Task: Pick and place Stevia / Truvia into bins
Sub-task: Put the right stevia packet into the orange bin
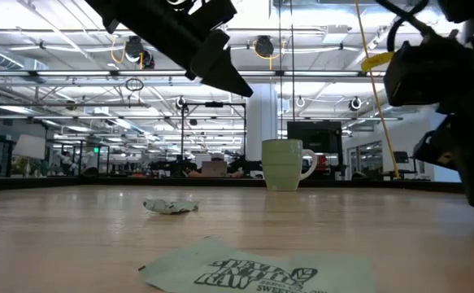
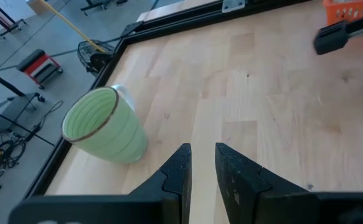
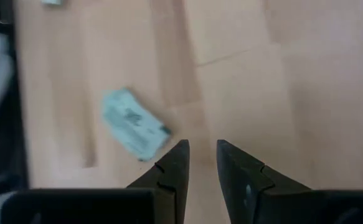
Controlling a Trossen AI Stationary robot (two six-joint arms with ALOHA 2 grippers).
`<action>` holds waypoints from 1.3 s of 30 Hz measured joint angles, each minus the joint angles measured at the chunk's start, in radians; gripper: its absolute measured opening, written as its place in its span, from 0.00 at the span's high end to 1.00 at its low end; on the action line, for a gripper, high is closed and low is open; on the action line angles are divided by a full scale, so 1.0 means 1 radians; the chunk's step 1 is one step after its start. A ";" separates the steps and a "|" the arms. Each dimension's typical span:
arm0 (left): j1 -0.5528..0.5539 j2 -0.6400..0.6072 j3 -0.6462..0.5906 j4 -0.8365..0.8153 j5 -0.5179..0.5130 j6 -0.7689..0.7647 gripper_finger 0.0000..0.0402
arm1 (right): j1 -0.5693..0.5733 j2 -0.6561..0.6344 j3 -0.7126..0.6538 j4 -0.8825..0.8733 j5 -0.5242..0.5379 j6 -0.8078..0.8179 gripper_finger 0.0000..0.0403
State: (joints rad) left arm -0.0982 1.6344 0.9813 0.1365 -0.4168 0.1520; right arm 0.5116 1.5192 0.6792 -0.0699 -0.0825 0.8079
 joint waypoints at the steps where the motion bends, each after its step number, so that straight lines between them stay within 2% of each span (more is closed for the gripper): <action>1: 0.000 0.000 0.000 -0.005 0.000 0.000 0.80 | 0.007 0.000 -0.015 0.044 0.000 0.020 0.81; 8: 0.000 0.000 0.000 -0.014 0.000 0.000 0.80 | 0.052 0.000 -0.159 0.385 0.001 0.143 0.76; 13: 0.000 0.000 0.000 -0.014 0.000 -0.001 0.80 | 0.071 -0.002 -0.223 0.436 0.012 0.258 0.74; 20: 0.000 0.000 0.000 -0.012 0.000 0.000 0.80 | 0.074 0.001 -0.227 0.544 0.087 0.230 0.73; 25: 0.000 0.000 0.000 -0.012 0.000 0.000 0.80 | 0.075 0.065 -0.225 0.561 0.088 0.263 0.73; 32: 0.000 0.000 0.000 -0.012 0.005 0.000 0.80 | 0.079 0.163 -0.219 0.780 0.077 0.282 0.73; 35: 0.000 0.000 0.000 -0.012 0.006 0.000 0.80 | 0.083 0.169 -0.190 0.737 0.033 0.259 0.73; 39: 0.000 0.000 0.000 -0.013 0.006 0.000 0.80 | 0.102 0.170 -0.155 0.591 0.004 0.166 0.73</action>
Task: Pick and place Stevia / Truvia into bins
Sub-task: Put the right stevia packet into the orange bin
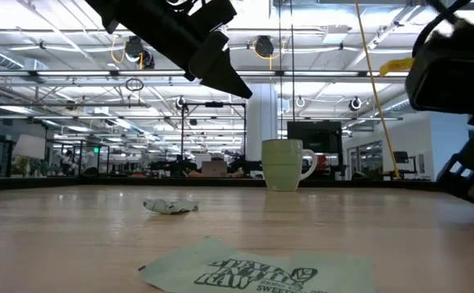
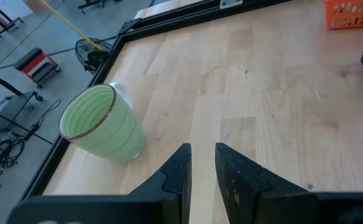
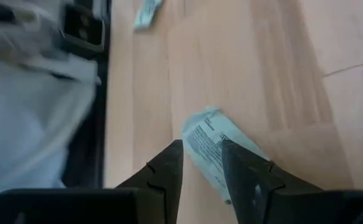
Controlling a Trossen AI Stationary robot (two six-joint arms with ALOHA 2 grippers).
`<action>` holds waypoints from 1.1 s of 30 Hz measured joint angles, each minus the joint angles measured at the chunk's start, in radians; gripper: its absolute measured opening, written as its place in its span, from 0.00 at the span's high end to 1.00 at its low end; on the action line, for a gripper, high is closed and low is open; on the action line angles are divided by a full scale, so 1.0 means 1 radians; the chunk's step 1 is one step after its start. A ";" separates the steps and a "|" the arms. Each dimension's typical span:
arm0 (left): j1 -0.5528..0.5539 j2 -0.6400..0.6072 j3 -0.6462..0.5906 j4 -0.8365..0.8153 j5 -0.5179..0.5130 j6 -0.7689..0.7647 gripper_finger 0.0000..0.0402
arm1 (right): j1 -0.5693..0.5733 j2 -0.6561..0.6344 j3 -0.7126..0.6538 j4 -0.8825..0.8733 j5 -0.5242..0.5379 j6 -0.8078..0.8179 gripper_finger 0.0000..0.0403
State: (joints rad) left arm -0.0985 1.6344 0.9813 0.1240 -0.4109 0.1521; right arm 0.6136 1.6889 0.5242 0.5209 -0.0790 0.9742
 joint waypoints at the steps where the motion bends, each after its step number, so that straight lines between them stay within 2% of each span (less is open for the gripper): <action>1: 0.000 0.000 0.000 0.000 0.000 0.000 0.80 | 0.001 0.000 0.005 -0.020 0.009 -0.024 0.73; 5: 0.000 0.000 0.000 0.000 0.001 -0.005 0.80 | 0.001 -0.008 0.019 -0.027 0.074 -0.103 0.74; 15: 0.000 0.000 0.000 0.006 0.002 -0.007 0.80 | 0.004 -0.112 0.070 -0.187 0.093 -0.291 0.74; 22: 0.000 0.000 0.000 0.004 0.002 -0.008 0.80 | 0.017 -0.077 0.070 -0.256 0.203 -0.416 0.74; 31: 0.000 0.000 0.000 0.004 0.003 -0.012 0.80 | 0.020 -0.025 0.074 -0.229 0.198 -0.455 0.74; 33: 0.000 0.000 0.000 0.004 0.002 -0.012 0.80 | 0.030 -0.025 0.074 -0.240 0.228 -0.492 0.74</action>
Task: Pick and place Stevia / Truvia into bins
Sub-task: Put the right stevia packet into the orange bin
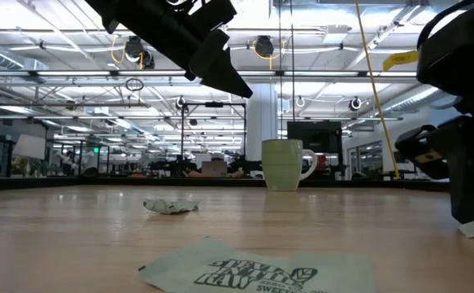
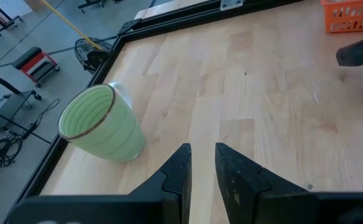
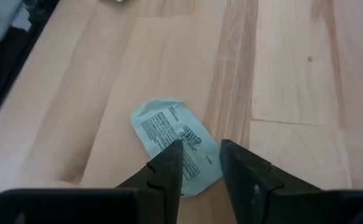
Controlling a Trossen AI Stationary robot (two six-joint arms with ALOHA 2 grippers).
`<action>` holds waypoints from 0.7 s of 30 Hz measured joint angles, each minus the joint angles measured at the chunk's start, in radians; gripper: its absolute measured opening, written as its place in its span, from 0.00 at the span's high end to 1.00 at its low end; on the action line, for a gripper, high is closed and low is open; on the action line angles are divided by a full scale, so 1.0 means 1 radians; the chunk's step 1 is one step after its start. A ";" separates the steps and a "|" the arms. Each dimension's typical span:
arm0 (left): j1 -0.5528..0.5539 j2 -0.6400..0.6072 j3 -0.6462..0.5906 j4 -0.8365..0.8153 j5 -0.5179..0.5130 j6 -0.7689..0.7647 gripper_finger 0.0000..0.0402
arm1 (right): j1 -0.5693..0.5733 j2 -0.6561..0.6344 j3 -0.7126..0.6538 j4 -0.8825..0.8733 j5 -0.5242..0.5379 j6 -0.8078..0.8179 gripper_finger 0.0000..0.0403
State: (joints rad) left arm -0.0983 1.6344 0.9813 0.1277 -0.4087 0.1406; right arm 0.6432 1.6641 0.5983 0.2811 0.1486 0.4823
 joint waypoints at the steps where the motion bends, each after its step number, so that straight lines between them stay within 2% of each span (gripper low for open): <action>1: 0.000 0.000 0.000 0.000 0.000 0.000 0.80 | 0.003 0.000 0.000 -0.007 0.020 -0.021 0.75; 5: 0.000 0.000 0.000 0.000 0.000 0.000 0.80 | 0.008 0.003 0.000 -0.051 0.069 -0.111 0.81; 11: 0.000 0.000 0.000 0.000 0.000 0.011 0.80 | -0.013 0.014 -0.001 -0.066 0.078 -0.191 0.98; 16: 0.000 0.000 0.000 0.001 0.000 0.013 0.80 | -0.026 -0.010 -0.001 -0.072 0.080 -0.204 0.99; 21: 0.005 0.000 0.000 0.002 0.000 0.014 0.80 | -0.029 -0.142 -0.005 -0.156 0.087 -0.192 0.99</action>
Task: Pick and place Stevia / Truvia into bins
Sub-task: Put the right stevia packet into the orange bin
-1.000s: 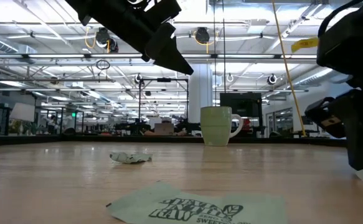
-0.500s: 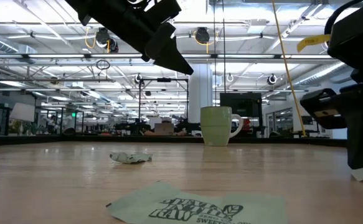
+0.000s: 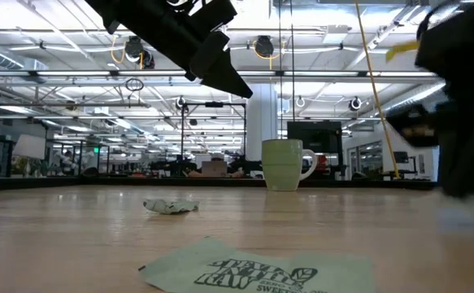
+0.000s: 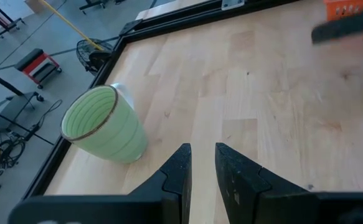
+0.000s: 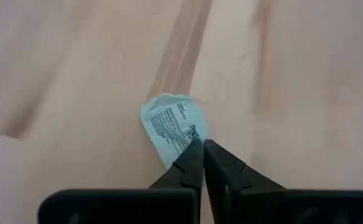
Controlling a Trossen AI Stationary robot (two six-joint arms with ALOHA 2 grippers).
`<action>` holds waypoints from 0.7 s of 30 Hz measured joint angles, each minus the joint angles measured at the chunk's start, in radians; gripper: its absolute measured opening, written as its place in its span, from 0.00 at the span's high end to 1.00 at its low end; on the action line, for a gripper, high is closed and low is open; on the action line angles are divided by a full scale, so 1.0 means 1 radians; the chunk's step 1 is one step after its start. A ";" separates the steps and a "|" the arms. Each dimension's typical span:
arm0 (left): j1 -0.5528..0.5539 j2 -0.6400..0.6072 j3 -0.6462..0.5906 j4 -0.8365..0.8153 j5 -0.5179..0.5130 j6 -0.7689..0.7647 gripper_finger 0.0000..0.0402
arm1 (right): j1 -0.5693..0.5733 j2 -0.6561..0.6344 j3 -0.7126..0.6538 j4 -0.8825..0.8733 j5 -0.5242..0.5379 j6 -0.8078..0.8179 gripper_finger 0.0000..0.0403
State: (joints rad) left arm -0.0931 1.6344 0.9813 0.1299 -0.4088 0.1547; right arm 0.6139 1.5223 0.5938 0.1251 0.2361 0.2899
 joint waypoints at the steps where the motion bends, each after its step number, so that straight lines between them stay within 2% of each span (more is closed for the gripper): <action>1: 0.002 0.000 0.000 0.000 0.000 0.000 0.80 | -0.002 -0.041 0.016 -0.057 0.000 0.019 0.99; 6: 0.016 0.000 0.000 0.000 0.000 -0.004 0.80 | -0.001 -0.213 0.131 -0.566 -0.021 0.275 1.00; 12: 0.015 0.000 0.000 0.000 0.000 -0.006 0.80 | 0.041 -0.272 0.257 -1.077 -0.276 0.682 1.00; 15: 0.015 0.000 0.000 0.000 0.000 -0.007 0.80 | 0.080 -0.275 0.272 -1.196 -0.364 0.849 1.00; 21: 0.016 0.000 0.000 -0.006 0.000 -0.010 0.80 | 0.170 -0.273 0.272 -1.277 -0.396 0.996 1.00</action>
State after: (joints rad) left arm -0.0776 1.6344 0.9813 0.1234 -0.4088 0.1445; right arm 0.7838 1.2491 0.8658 -1.1516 -0.1595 1.2857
